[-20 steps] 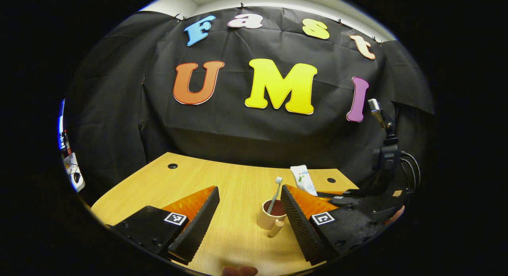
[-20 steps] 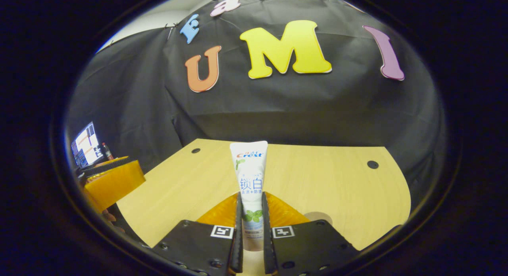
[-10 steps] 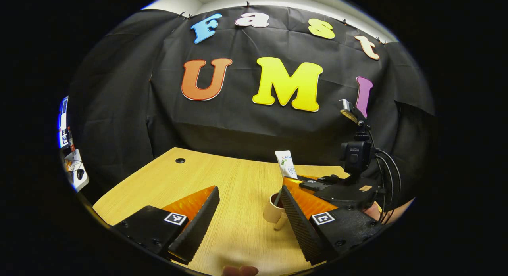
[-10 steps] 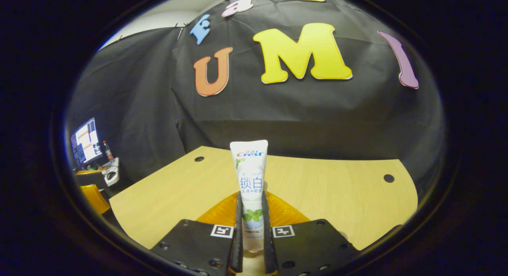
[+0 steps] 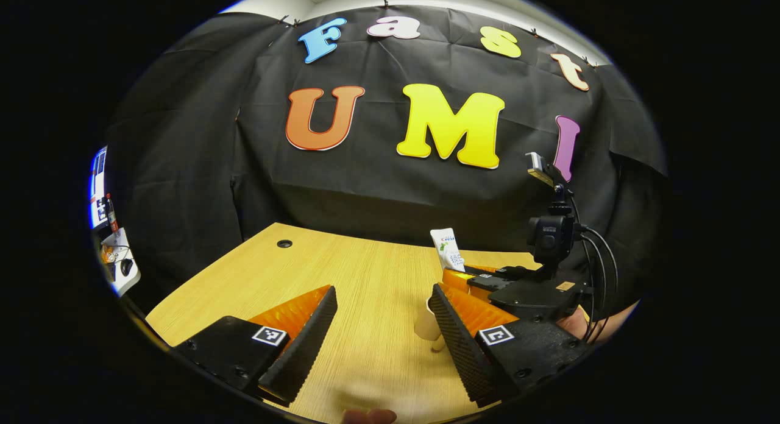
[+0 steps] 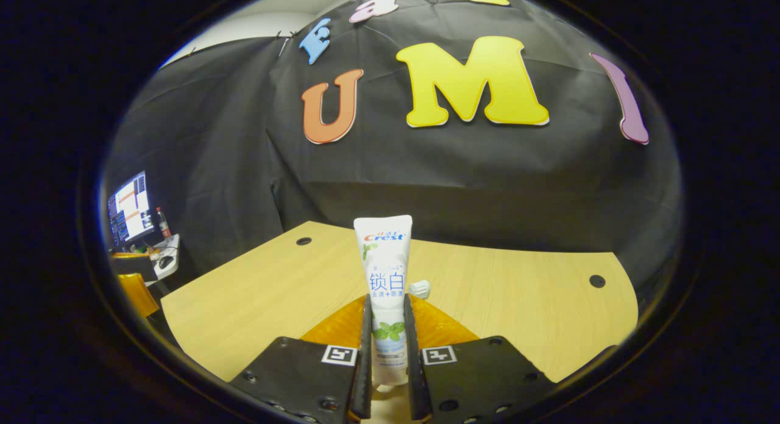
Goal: Put the toothbrush and toothpaste on the desktop into the cup, then pick up the cup and place it on the coaster on the desktop.
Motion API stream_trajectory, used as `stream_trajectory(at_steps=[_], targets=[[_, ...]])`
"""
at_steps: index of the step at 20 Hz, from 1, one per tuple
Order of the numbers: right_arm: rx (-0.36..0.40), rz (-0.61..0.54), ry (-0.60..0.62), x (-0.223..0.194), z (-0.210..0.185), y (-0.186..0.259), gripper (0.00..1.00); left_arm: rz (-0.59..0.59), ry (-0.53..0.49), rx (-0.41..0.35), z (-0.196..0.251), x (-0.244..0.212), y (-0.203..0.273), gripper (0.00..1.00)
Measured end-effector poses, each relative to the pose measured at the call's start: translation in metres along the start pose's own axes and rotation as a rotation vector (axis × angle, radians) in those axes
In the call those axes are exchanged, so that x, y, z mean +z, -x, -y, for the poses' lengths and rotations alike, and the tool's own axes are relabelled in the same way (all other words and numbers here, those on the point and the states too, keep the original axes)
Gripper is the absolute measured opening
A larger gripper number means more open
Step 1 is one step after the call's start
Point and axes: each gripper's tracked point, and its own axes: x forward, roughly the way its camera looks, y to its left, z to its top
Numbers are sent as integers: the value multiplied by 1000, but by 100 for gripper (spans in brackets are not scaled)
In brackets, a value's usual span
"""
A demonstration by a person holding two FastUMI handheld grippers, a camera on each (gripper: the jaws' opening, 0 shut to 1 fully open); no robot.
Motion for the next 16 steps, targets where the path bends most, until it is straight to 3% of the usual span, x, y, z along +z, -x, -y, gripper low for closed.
stream_trajectory(at_steps=[13, 15, 16], targets=[[1, -25, 0, -8, 4, 7, 27, -2, 6, -12, 9, 0, -3, 98], [23, -4, 3, -3, 0, 10, 31, 1, 7, -15, 12, 0, -1, 98], [25, 8, 6, 1, 0, 14, 40, 6, 8, -14, 12, 2, -1, 98]])
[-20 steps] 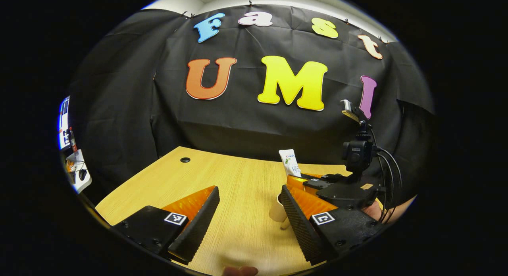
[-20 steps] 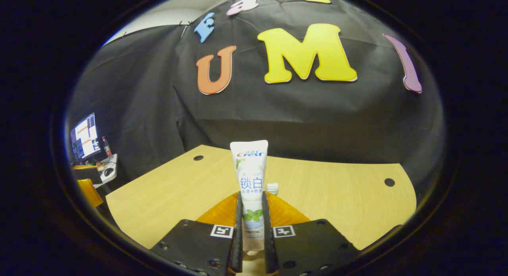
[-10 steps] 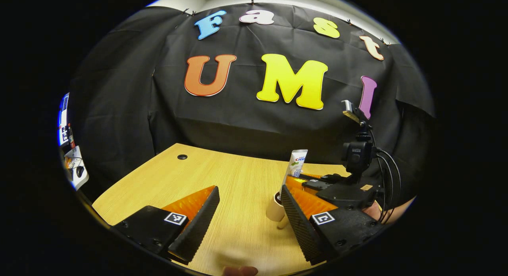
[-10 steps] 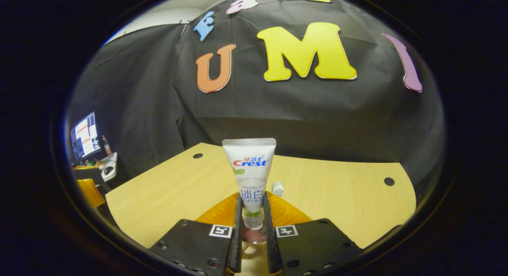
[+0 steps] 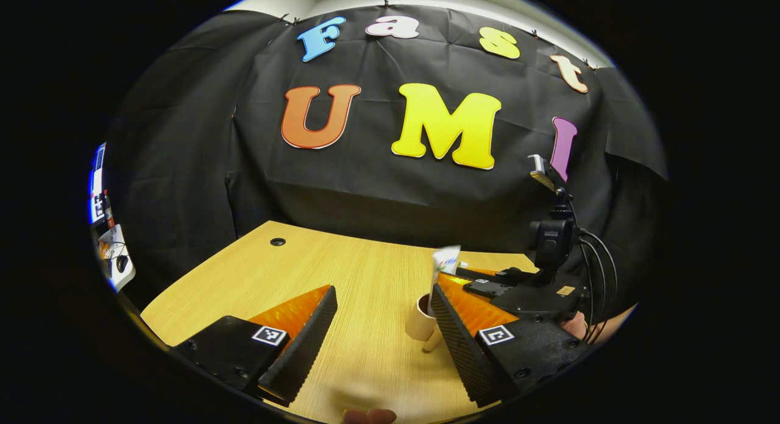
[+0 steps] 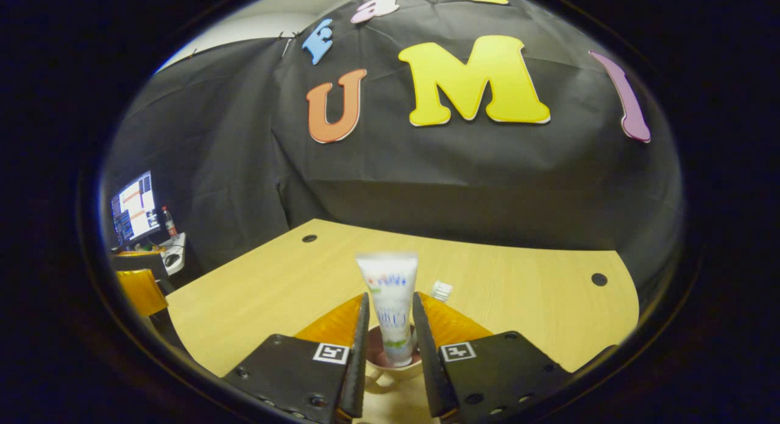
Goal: Put the toothbrush and toothpaste on the desktop into the cup, then pick up the cup and place it on the coaster on the desktop.
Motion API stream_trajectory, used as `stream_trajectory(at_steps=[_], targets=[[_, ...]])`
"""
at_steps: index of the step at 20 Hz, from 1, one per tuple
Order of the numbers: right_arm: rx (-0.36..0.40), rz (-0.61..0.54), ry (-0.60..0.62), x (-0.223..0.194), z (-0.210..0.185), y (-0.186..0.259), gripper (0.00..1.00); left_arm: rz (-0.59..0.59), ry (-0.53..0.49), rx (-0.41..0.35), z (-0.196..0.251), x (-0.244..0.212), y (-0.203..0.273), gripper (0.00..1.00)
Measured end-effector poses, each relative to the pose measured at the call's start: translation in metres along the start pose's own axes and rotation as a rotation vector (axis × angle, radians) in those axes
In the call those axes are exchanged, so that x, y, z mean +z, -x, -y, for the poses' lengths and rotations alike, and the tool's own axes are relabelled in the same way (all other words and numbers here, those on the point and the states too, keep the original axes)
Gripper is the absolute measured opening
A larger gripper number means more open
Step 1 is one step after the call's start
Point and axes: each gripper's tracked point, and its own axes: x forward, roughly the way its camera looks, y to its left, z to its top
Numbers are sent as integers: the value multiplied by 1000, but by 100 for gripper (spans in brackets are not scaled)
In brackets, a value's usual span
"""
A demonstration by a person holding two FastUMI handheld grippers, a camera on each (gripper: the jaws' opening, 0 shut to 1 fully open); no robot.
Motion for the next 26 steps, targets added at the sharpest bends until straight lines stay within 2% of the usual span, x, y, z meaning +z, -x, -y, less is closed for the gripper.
stream_trajectory(at_steps=[1, 3, 4, 7, 9, 10, 11, 12, 15, 21, 24, 26], targets=[[-2, 1, 3, 0, 0, 0, 36, 2, 1, -1, 0, 0, -1, 98], [3, 4, -6, 1, 0, 4, 36, 1, 1, -4, 3, 0, -1, 98], [-3, 8, -9, 3, 1, 9, 43, -1, -1, -6, 5, 0, 0, 98], [-5, 28, -9, 11, 3, 24, 46, -1, -5, -19, 11, 1, 1, 98], [-11, 33, 5, 13, 7, 39, 58, 2, -4, -28, 18, 2, 2, 98], [-25, 37, 14, 15, 13, 47, 71, 5, -3, -33, 22, 2, 2, 98], [-41, 43, 16, 17, 20, 59, 71, 1, -1, -40, 27, 2, 2, 98], [-58, 53, 9, 19, 27, 73, 77, -4, 2, -51, 33, 1, 2, 98], [-110, 78, 8, 24, 45, 116, 84, -18, 9, -71, 50, -1, 3, 98], [-192, 49, -29, 12, 83, 200, 86, -188, 15, -100, 86, -40, -8, 98], [-231, 42, -59, 6, 102, 235, 88, -279, 23, -91, 96, -55, -21, 100], [-265, 38, -70, 1, 116, 251, 88, -352, 23, -70, 96, -66, -32, 98]])
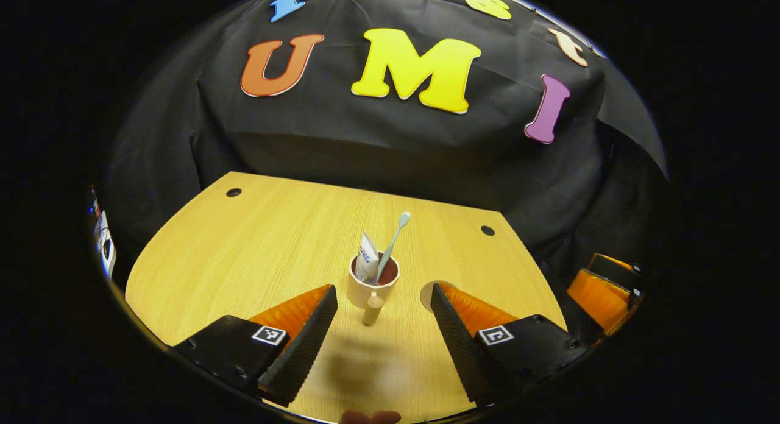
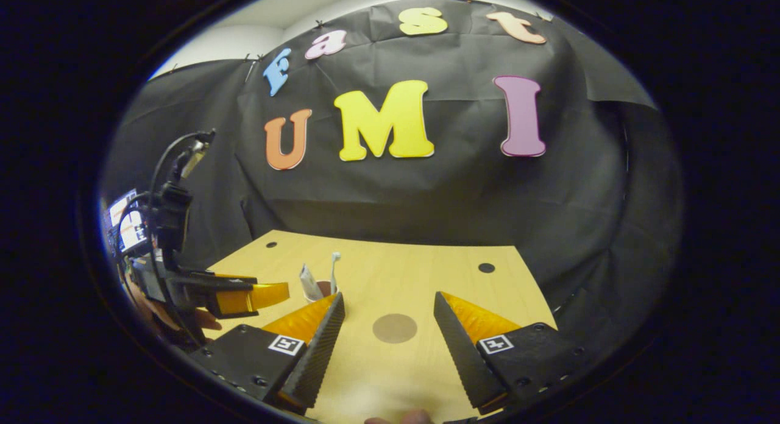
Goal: Put the toothbrush and toothpaste on the desktop into the cup, then pick up the cup and place it on the coaster on the desktop.
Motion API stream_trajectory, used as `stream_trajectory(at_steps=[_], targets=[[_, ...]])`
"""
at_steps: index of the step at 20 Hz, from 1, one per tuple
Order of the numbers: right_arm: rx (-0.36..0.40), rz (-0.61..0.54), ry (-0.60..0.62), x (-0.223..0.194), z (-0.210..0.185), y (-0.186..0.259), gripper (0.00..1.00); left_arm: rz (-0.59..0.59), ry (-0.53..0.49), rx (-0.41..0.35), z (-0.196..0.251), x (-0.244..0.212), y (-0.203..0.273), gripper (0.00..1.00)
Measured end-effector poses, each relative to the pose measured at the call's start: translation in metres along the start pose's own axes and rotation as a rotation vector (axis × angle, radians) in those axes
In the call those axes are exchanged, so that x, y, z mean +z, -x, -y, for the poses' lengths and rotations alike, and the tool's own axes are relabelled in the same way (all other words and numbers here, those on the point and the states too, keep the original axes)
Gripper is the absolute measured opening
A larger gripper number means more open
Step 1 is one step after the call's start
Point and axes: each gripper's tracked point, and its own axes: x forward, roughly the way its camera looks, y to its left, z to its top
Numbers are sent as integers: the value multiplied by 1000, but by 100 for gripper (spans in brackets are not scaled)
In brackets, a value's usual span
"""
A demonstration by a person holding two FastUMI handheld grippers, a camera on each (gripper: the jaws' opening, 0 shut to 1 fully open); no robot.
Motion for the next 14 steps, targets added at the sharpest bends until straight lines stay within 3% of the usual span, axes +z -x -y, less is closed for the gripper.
stream_trajectory(at_steps=[6, 14], targets=[[-84, -11, -56, -2, 38, 7, 88, -279, 17, 55, -10, -35, -36, 99], [-131, -51, -60, -9, 48, 0, 88, -484, -43, 75, -16, -55, -52, 100]])
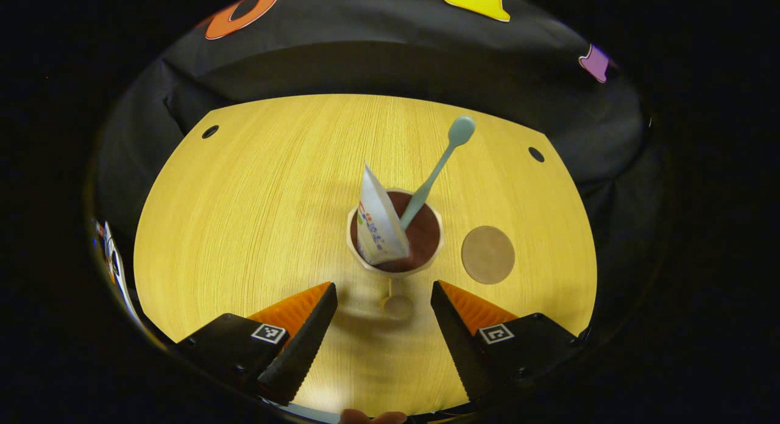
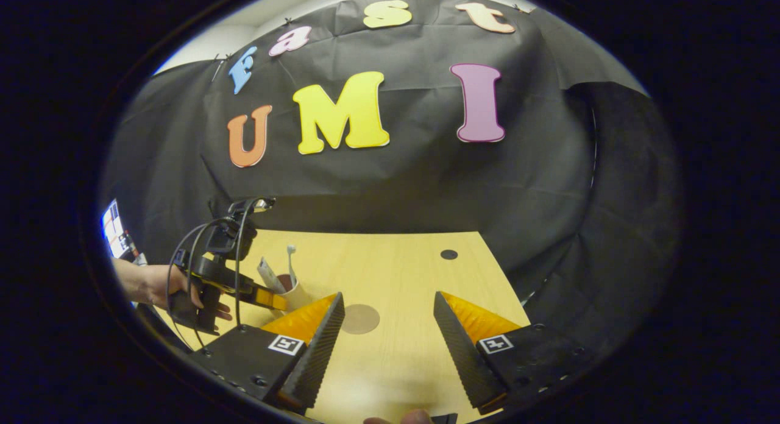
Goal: Put the toothbrush and toothpaste on the desktop into the cup, then pick up the cup and place it on the coaster on the desktop.
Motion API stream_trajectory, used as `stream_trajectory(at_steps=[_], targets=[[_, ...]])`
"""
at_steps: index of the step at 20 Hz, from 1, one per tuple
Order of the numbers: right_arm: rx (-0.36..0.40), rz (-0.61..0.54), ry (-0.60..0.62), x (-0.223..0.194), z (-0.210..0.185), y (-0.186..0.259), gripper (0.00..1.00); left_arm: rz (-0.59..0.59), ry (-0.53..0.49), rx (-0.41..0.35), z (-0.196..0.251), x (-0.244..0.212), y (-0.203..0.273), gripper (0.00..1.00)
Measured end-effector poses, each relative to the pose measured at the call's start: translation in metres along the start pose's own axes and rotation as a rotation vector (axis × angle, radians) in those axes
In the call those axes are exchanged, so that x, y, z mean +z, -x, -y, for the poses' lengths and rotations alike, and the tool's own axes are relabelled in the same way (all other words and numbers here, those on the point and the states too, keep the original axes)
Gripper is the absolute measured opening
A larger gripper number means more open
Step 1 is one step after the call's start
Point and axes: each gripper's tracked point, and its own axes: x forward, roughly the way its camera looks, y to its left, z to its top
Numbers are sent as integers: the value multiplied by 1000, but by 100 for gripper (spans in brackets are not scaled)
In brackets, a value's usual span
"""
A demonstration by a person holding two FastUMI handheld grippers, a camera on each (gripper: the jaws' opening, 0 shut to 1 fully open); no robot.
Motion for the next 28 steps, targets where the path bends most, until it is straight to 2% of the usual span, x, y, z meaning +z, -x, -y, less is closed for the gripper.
stream_trajectory(at_steps=[7, 9, 13, 16, 17, 18, 19, 28], targets=[[-33, -19, -3, 1, 5, -14, 89, -117, -21, 12, -2, -5, 14, 98], [-35, -27, -9, 1, 5, -18, 89, -144, -26, 7, 0, -4, 23, 93], [-35, -39, -6, 0, 4, -24, 89, -170, -49, 0, 3, 6, 45, 75], [-41, -50, -10, -1, 6, -28, 89, -191, -70, 12, 5, 17, 67, 49], [-43, -53, -13, -2, 6, -29, 88, -190, -72, 14, 6, 22, 74, 46], [-44, -56, -14, -3, 6, -30, 89, -194, -71, 25, 6, 28, 81, 35], [-45, -61, -15, -3, 6, -31, 89, -194, -72, 31, 6, 33, 89, 29], [-38, -89, -8, -13, 7, -30, 89, -194, 6, 33, 10, 93, 164, 24]])
